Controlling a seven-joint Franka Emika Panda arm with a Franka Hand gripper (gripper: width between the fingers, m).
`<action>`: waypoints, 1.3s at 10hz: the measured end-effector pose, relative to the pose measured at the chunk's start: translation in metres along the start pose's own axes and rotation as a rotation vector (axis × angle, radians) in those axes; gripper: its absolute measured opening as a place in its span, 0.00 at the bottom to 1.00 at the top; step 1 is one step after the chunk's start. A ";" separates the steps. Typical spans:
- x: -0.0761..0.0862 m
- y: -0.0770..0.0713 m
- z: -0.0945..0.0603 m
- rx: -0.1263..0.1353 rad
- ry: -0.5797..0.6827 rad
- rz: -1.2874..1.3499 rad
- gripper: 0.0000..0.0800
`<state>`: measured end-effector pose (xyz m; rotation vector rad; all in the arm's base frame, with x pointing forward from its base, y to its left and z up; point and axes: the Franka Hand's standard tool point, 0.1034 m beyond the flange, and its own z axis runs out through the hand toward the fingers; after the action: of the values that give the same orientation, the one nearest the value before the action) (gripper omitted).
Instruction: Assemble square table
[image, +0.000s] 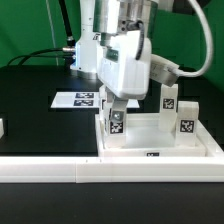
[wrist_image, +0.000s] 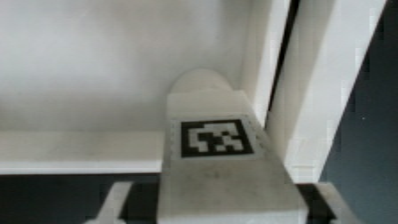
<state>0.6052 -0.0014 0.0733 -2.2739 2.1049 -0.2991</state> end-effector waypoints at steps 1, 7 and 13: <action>0.000 0.000 0.000 0.001 -0.001 0.012 0.37; -0.005 0.000 0.000 0.004 -0.006 -0.413 0.81; 0.001 -0.001 0.000 0.001 0.000 -0.899 0.81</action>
Offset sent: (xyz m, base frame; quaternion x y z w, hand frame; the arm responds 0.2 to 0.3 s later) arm 0.0000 0.0000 0.0000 0.0000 0.0000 0.0000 1.0000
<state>0.6061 -0.0023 0.0739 -3.0447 0.9336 -0.2983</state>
